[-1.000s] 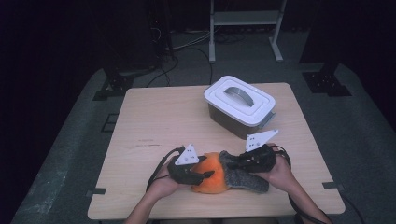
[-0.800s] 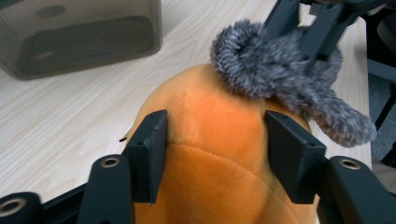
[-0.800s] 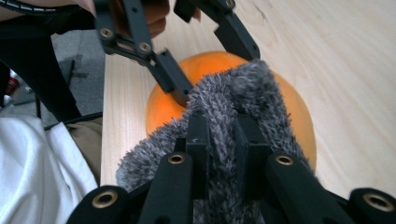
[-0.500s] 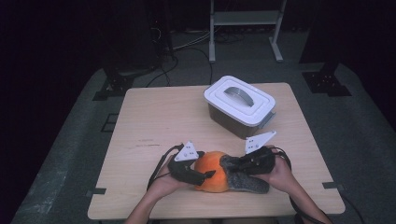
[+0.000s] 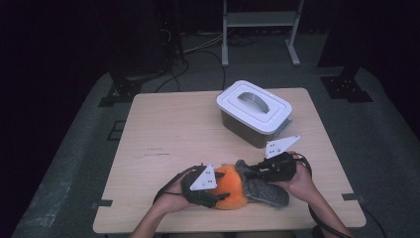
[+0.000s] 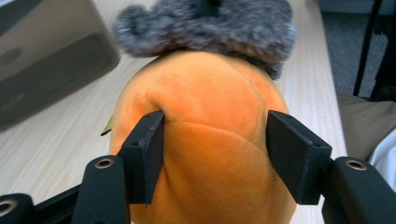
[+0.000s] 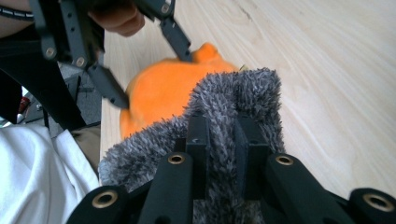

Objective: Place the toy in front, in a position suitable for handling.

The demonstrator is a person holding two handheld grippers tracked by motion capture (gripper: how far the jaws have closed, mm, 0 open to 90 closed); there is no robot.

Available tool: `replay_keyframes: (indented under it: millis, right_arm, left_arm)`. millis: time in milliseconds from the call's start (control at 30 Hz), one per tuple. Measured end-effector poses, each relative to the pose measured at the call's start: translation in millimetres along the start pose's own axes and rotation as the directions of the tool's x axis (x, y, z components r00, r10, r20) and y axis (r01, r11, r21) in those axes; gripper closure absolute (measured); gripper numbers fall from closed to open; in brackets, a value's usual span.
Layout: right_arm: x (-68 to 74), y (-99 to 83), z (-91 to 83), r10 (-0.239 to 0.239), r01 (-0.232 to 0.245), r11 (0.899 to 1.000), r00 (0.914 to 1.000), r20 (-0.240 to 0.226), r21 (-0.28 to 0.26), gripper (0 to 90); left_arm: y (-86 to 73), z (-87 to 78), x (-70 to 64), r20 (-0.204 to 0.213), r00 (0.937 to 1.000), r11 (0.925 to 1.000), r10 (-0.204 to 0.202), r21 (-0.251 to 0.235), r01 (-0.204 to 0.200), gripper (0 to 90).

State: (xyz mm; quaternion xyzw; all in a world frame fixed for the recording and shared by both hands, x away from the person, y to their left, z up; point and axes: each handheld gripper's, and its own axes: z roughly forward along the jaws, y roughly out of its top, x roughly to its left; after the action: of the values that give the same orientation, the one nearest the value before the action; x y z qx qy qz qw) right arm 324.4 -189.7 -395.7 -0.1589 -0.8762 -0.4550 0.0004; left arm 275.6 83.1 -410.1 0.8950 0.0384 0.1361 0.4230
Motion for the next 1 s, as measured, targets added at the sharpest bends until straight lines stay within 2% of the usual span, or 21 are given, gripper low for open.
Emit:
replay_keyframes:
  millis: [67, 167, 267, 433, 533, 600, 633, 733, 800, 867, 900, 1000]
  right_arm:
    - [1.3, 1.9, -0.5, -0.005, 0.005, 1.0, 1.0, 0.006, -0.008, 77.4]
    - [-0.7, 3.1, 2.7, -0.002, 0.002, 1.0, 1.0, 0.002, -0.004, 77.4]
    - [-5.9, -0.2, 5.8, 0.02, -0.02, 1.0, 0.9998, -0.002, 0.003, 77.4]
    - [-19.3, -13.2, 7.6, 0.079, -0.08, 0.996, 0.9965, 0.026, 0.045, 77.4]
    - [-20.5, -17.1, 5.8, 0.091, -0.093, 0.994, 0.995, 0.042, 0.056, 77.4]
    - [-17.1, -14.2, 2.1, 0.078, -0.08, 0.996, 0.9959, 0.046, 0.043, 77.5]
    - [-13.6, -10.8, -1.3, 0.068, -0.069, 0.997, 0.9969, 0.04, 0.019, 77.5]
    - [-1.5, -1.7, -4.9, 0.035, -0.036, 0.999, 0.9993, -0.016, -0.032, 77.4]
    - [7.8, 2.7, 0.9, 0.0, -0.001, 1.0, 0.9988, -0.049, -0.022, 77.4]
    - [12.7, 3.7, 8.0, -0.02, 0.02, 1.0, 0.9989, -0.043, 0.011, 77.3]
    - [14.5, 3.2, 13.1, -0.026, 0.028, 0.999, 0.9992, -0.031, 0.039, 77.3]
    - [10.9, 1.4, 13.8, -0.024, 0.024, 0.999, 0.9995, -0.02, 0.043, 77.4]
  left_arm:
    - [2.1, 0.6, -2.5, 0.004, 0.9997, 0.9997, 0.026, 0.004, -0.026, 38.8]
    - [1.2, 0.6, -2.0, 0.006, 0.9998, 0.9998, 0.02, 0.007, -0.02, 38.8]
    - [-1.6, 0.7, 1.1, 0.011, 0.9999, 0.9999, -0.011, -0.003, 0.011, 39.0]
    - [-7.1, 0.1, 7.0, 0.007, 0.9982, 0.9981, -0.06, -0.012, 0.06, 38.9]
    - [-10.9, -0.5, 10.6, 0.006, 0.9963, 0.9961, -0.085, -0.02, 0.086, 39.2]
    - [-13.3, -0.5, 12.8, -0.002, 0.993, 0.9926, -0.118, -0.028, 0.118, 39.3]
    - [-14.7, -0.6, 14.6, -0.004, 0.991, 0.9905, -0.134, -0.031, 0.134, 39.1]
    - [-18.5, -0.4, 19.1, -0.018, 0.9838, 0.9833, -0.178, -0.041, 0.177, 38.8]
    - [-20.1, 0.0, 21.5, -0.032, 0.9786, 0.9783, -0.204, -0.047, 0.202, 38.6]
    - [-20.5, -0.3, 22.4, -0.035, 0.9759, 0.9757, -0.215, -0.051, 0.213, 37.3]
    - [-20.3, -0.3, 22.3, -0.042, 0.9767, 0.9768, -0.21, -0.051, 0.208, 35.2]
    - [-18.4, -2.8, 23.4, -0.047, 0.9761, 0.9755, -0.212, -0.07, 0.208, 27.4]
